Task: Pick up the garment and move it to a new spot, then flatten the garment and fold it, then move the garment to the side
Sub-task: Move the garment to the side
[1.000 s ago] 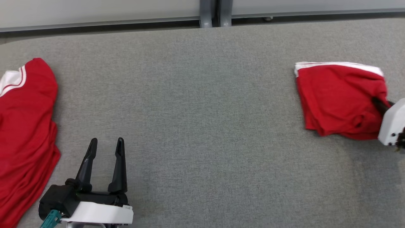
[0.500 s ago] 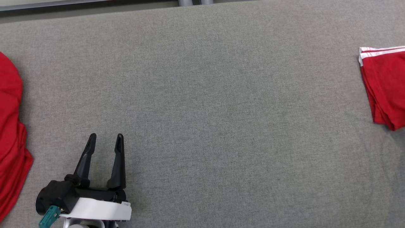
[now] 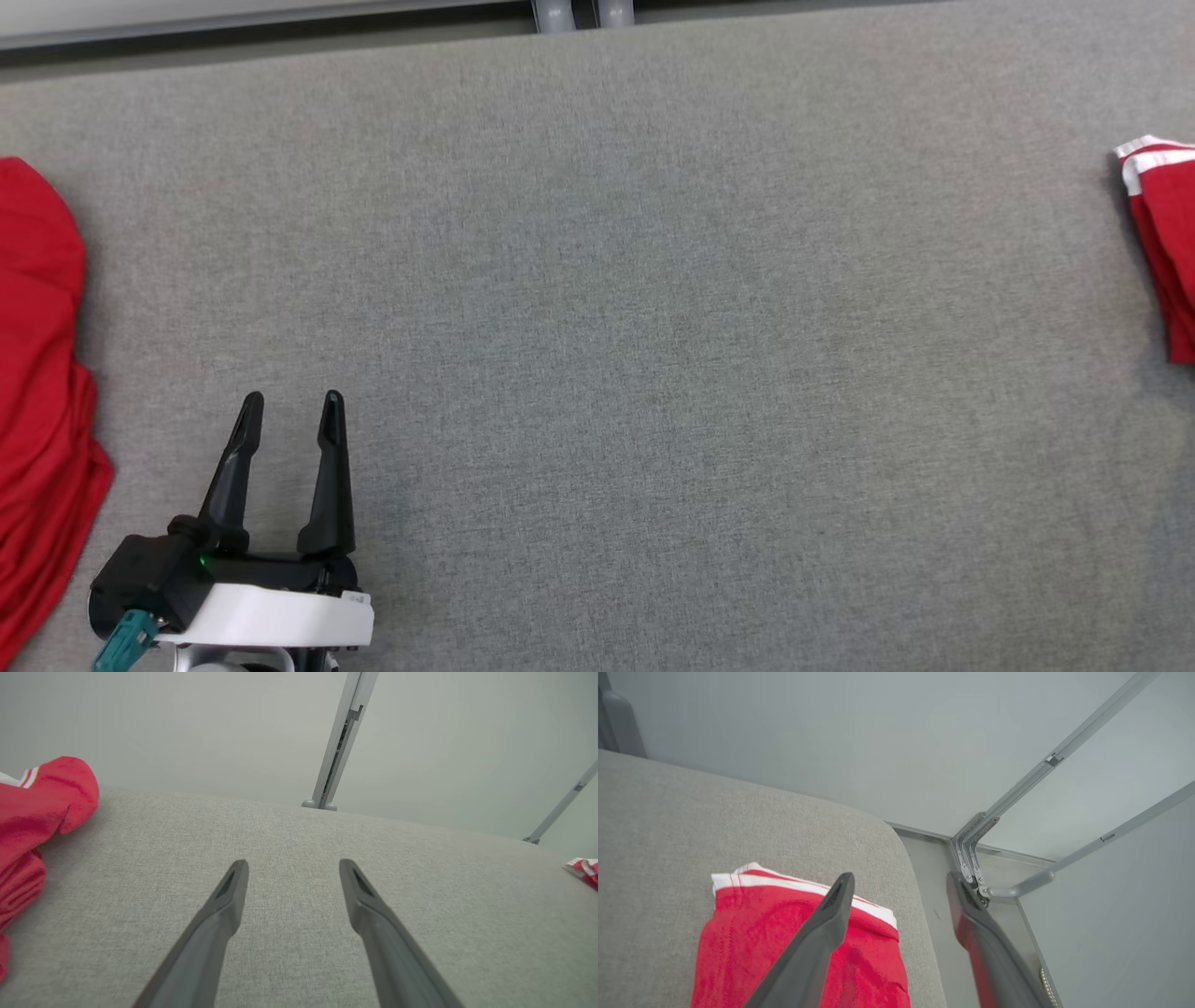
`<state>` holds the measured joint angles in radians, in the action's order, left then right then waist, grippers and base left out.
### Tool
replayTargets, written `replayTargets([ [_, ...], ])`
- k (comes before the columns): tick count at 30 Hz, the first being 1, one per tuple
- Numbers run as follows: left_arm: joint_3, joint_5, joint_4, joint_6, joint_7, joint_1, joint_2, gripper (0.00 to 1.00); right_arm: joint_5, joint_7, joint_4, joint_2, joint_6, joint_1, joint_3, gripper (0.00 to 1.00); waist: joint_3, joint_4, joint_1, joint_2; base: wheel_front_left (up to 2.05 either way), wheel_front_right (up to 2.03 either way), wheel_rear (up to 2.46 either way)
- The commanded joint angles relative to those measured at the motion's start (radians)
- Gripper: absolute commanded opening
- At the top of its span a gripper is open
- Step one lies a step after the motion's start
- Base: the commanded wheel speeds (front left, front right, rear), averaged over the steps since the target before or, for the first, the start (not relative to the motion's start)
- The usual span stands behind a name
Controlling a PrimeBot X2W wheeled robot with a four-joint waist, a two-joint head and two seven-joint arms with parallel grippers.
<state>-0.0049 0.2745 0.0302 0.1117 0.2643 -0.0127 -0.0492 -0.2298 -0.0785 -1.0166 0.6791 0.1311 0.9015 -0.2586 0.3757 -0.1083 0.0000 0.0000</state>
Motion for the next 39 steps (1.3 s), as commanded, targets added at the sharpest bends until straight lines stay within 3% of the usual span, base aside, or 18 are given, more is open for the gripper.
replayTargets([
  [1,0.005,0.01,-0.006,-0.006,0.0,0.004,-0.003,1.0,0.0,-0.054,0.015,-0.021,-0.001,-0.012,0.031,1.0,-0.03,-0.001,0.0,0.0,0.0,0.0,0.0],
  [4,0.007,0.026,-0.002,-0.016,0.0,0.026,-0.003,1.0,0.012,-0.151,0.069,-0.064,-0.001,-0.062,0.097,1.0,-0.088,0.003,0.0,0.0,0.0,0.0,0.0],
  [7,0.012,0.038,0.0,-0.025,0.0,0.042,-0.003,1.0,0.011,-0.175,0.141,-0.114,0.0,-0.121,0.129,1.0,-0.131,0.006,0.0,0.0,0.0,0.0,0.0],
  [10,0.024,0.05,0.005,-0.033,0.0,0.073,-0.003,1.0,0.031,-0.187,0.309,-0.172,-0.001,-0.249,0.176,1.0,-0.194,0.015,0.0,0.0,0.0,0.0,0.0],
  [16,0.051,0.054,0.014,-0.034,0.0,0.111,-0.003,1.0,0.091,-0.188,0.711,-0.365,0.0,-0.605,0.261,1.0,-0.281,0.05,0.0,0.0,0.0,0.0,0.0],
  [20,0.056,0.037,0.034,-0.023,0.0,0.115,-0.003,1.0,0.136,-0.188,0.86,-0.481,-0.001,-0.781,0.292,1.0,-0.309,0.073,0.0,0.0,0.0,0.0,0.0],
  [22,0.056,0.023,0.044,-0.016,0.0,0.118,-0.003,1.0,0.151,-0.188,0.895,-0.532,0.0,-0.84,0.302,1.0,-0.32,0.081,0.0,0.0,0.0,0.0,0.0],
  [27,0.077,0.005,0.071,-0.01,0.0,0.135,-0.003,1.0,0.172,-0.188,0.91,-0.587,0.0,-0.924,0.311,1.0,-0.345,0.083,0.0,0.0,0.0,0.0,0.0],
  [39,0.079,-0.004,0.097,-0.001,0.0,0.135,-0.003,1.0,0.179,-0.188,0.86,-0.623,0.0,-0.95,0.31,1.0,-0.364,0.099,0.0,0.0,0.0,0.0,0.0],
])
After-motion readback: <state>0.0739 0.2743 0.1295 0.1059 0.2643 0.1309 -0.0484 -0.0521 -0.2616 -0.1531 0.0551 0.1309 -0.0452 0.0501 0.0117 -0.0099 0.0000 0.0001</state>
